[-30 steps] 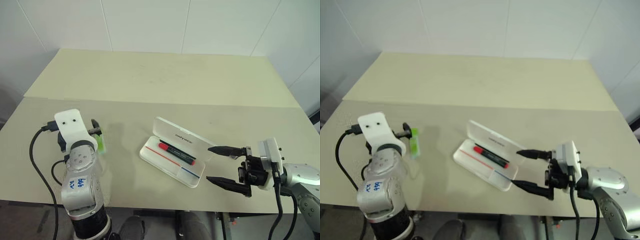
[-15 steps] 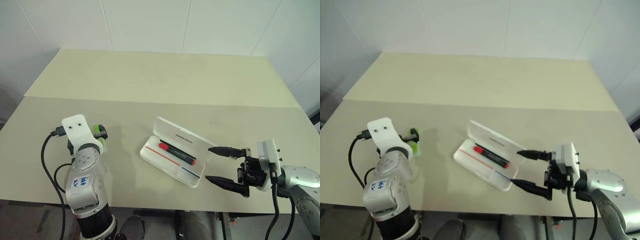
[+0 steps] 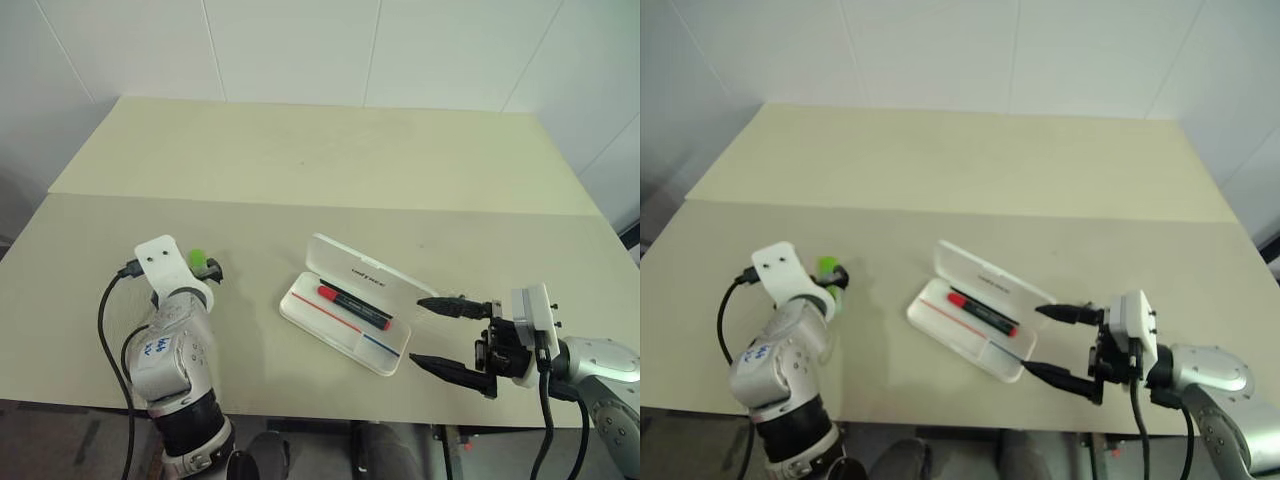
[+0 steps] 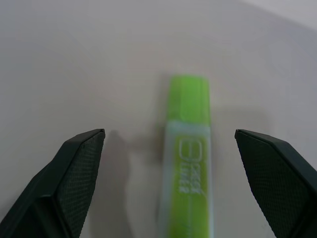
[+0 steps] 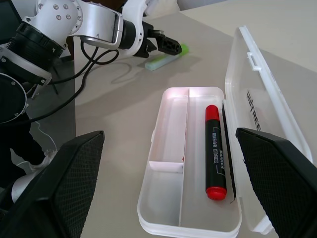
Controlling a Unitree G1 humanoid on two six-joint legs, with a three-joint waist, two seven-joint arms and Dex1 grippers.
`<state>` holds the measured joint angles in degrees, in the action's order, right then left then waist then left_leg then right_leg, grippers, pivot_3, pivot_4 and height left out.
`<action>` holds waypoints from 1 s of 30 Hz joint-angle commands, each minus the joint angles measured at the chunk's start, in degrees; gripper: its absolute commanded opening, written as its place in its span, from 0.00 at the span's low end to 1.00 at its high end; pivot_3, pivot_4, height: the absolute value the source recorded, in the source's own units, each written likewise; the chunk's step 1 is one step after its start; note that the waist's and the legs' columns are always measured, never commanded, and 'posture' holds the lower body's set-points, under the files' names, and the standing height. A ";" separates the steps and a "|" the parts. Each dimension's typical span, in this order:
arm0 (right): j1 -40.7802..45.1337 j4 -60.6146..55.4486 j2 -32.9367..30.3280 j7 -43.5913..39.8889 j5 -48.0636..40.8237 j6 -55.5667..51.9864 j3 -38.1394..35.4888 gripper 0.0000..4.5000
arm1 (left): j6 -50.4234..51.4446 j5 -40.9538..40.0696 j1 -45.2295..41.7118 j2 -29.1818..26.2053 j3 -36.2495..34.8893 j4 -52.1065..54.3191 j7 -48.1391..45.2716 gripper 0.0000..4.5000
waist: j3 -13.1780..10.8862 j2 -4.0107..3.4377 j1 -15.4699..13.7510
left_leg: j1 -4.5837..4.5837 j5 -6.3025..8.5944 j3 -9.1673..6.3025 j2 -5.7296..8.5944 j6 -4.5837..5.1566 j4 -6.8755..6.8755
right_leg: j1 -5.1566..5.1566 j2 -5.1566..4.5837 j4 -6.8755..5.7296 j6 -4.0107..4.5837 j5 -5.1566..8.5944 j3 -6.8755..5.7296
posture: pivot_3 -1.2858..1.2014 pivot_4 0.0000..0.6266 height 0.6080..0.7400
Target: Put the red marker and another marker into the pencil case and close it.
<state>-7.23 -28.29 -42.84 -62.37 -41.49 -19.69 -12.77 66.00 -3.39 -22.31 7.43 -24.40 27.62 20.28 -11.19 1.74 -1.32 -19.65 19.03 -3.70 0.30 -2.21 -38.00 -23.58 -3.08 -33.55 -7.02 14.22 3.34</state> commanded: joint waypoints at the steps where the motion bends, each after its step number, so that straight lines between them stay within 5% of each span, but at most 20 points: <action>1: -0.50 -2.68 -0.02 0.63 -0.37 1.01 -1.70 1.00 | 1.46 -1.93 -0.96 2.82 -2.56 -0.88 -0.29 1.00 | 0.01 -0.02 -0.02 | 0.02 0.00 0.00 0.00 0.00 0.00 | 0.01 0.00 0.00 0.00 0.00 0.00 | 0.52 0.24 1.00; 15: -8.00 -3.75 0.20 -0.13 -1.70 2.52 -7.47 1.00 | 5.50 -1.51 -5.20 1.18 -3.48 -7.06 -0.22 1.00 | 0.09 -0.15 -0.19 | 0.24 -0.08 0.04 0.05 -0.02 -0.05 | 0.28 -0.02 0.10 0.09 0.05 0.02 | 0.52 0.24 1.00; 18: -10.48 -2.67 0.28 -1.23 -0.87 3.82 -9.11 1.00 | 5.81 -1.56 -6.11 0.85 -3.73 -8.37 -0.50 1.00 | 0.10 -0.17 -0.16 | 0.27 -0.10 0.01 0.08 0.01 -0.09 | 0.42 -0.02 0.20 0.78 0.43 0.05 | 0.52 0.24 1.00; 30: -13.83 -2.43 1.91 -1.82 -1.40 6.18 -11.83 1.00 | 8.10 -1.25 -9.48 -0.62 -4.55 -12.26 -0.57 1.00 | 0.38 -0.65 0.33 | 0.44 0.07 -0.16 -0.01 -0.24 -0.09 | 1.06 0.01 1.45 0.34 0.19 -0.29 | 0.52 0.24 1.00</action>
<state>-21.04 -29.22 -41.17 -64.27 -42.18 -14.71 -22.83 72.75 -4.00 -31.49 6.10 -28.71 18.47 20.51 -10.82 1.09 -0.99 -19.22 19.11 -3.86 0.30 -2.43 -38.05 -22.49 -3.08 -32.02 -6.70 14.39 3.05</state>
